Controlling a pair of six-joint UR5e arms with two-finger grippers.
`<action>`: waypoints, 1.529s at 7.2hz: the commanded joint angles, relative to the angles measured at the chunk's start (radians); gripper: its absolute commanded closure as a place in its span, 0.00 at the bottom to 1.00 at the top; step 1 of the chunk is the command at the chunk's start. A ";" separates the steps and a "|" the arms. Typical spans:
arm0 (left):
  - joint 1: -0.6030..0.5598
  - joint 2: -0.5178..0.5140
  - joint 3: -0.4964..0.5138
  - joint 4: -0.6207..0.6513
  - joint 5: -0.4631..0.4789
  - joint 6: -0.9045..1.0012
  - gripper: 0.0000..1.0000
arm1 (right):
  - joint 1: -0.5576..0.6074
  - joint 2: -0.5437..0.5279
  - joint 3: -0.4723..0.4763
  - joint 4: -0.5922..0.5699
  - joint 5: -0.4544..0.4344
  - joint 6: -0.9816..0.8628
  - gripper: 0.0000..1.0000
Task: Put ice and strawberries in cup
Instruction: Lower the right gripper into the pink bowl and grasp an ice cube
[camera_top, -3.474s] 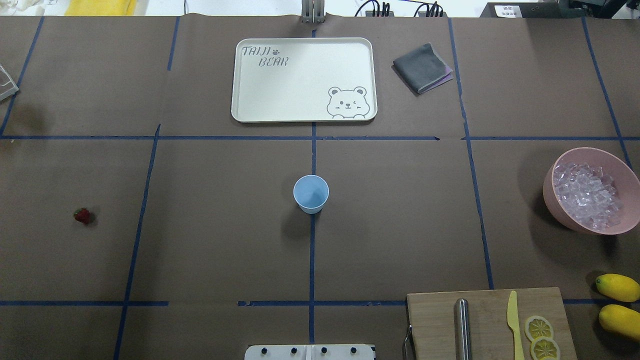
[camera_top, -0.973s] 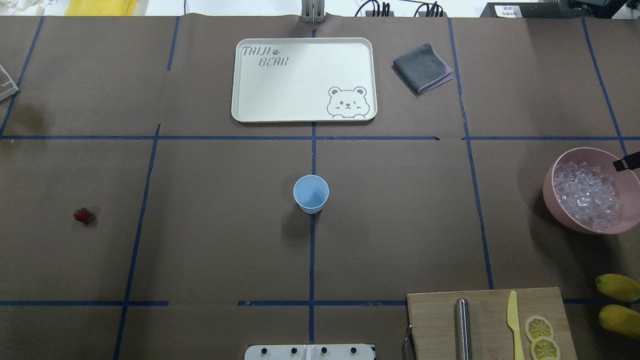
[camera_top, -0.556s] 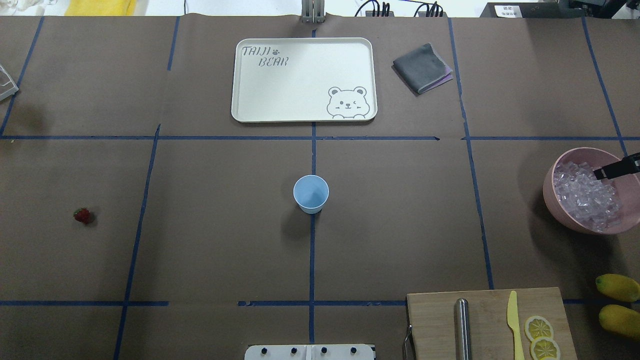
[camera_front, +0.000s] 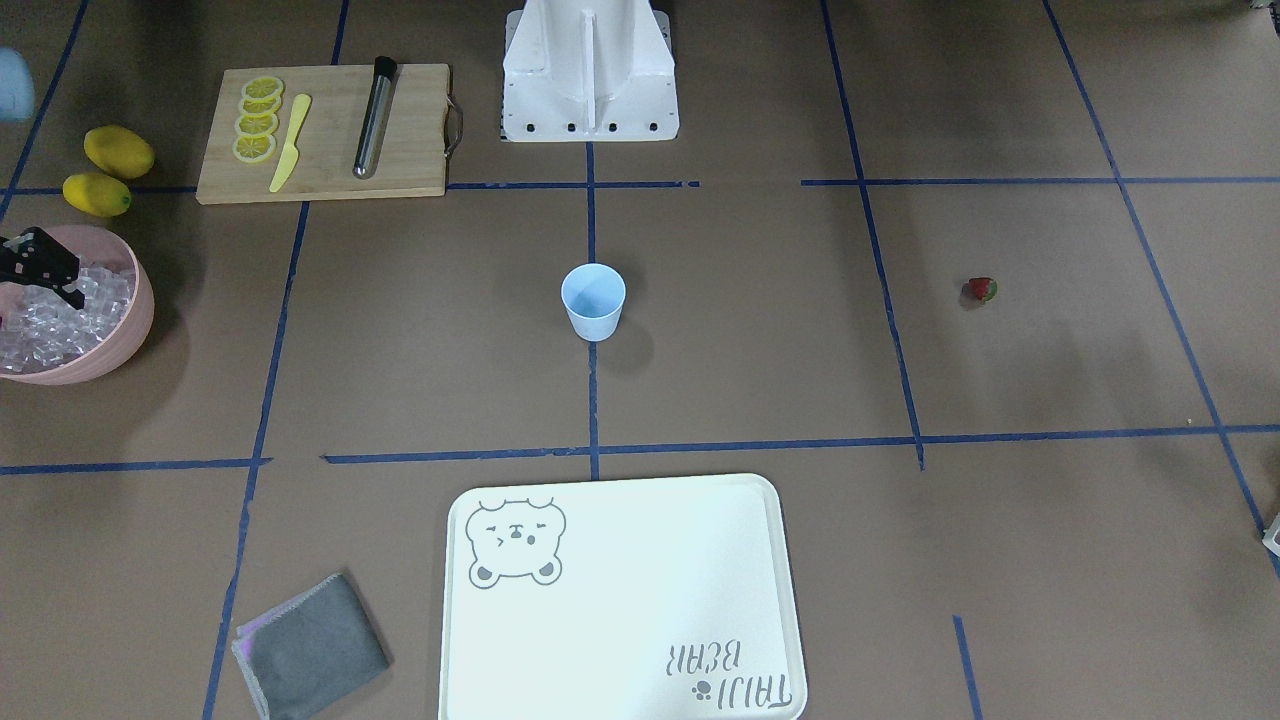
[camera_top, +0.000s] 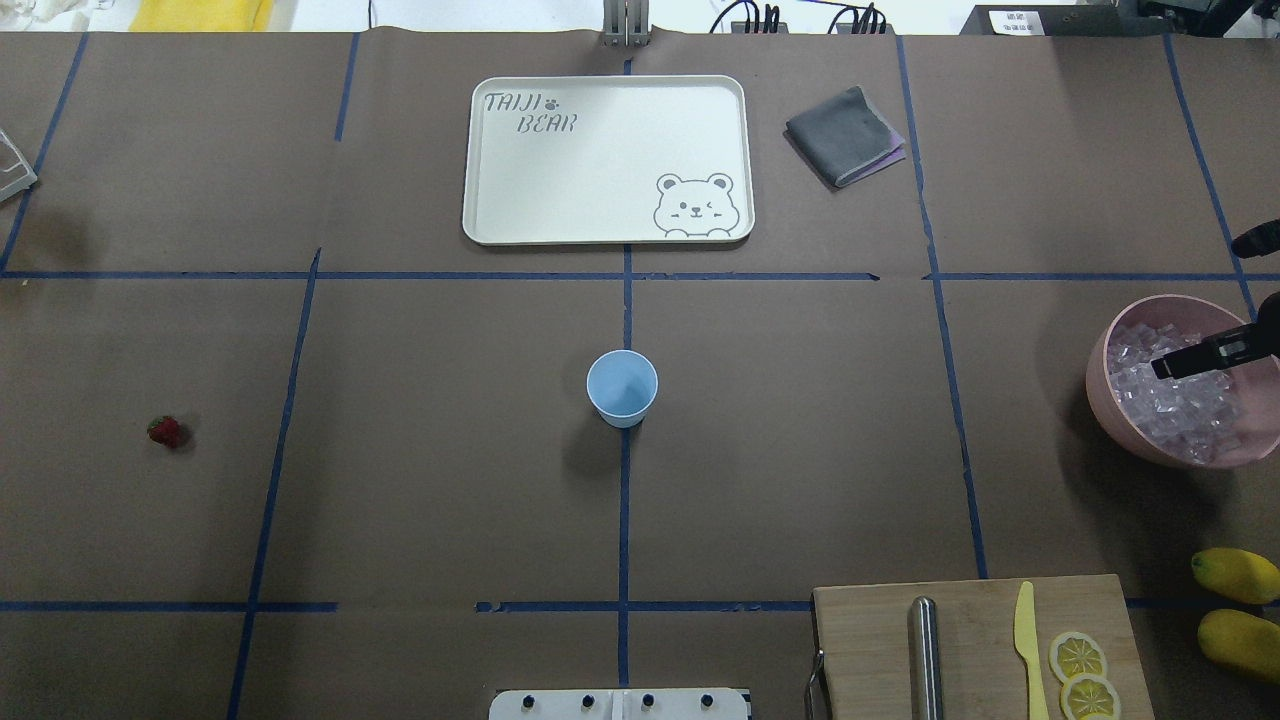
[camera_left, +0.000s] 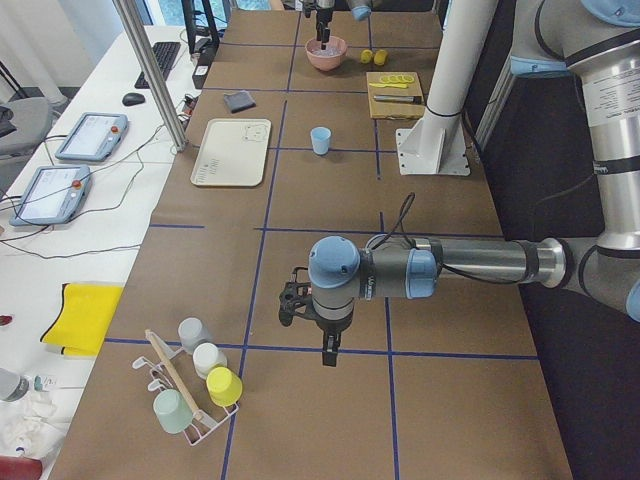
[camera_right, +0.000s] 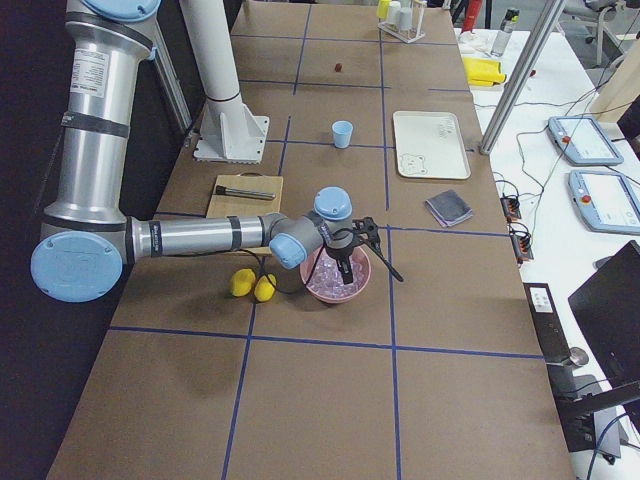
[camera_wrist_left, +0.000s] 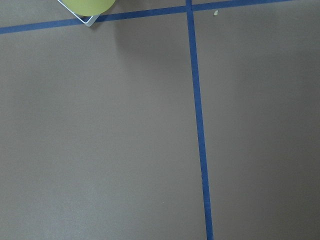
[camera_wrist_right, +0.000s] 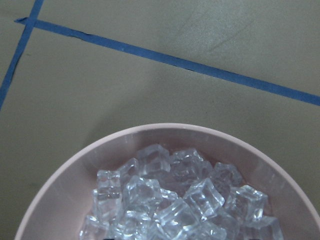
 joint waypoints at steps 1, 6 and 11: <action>0.000 0.000 0.001 0.000 0.000 0.000 0.00 | -0.002 -0.010 -0.005 0.000 -0.002 -0.001 0.12; 0.000 0.000 0.001 0.000 0.000 0.000 0.00 | -0.001 -0.007 -0.005 0.000 0.000 -0.004 0.97; 0.000 0.000 -0.001 0.000 0.000 0.000 0.00 | 0.197 -0.001 0.059 -0.017 0.148 -0.035 0.99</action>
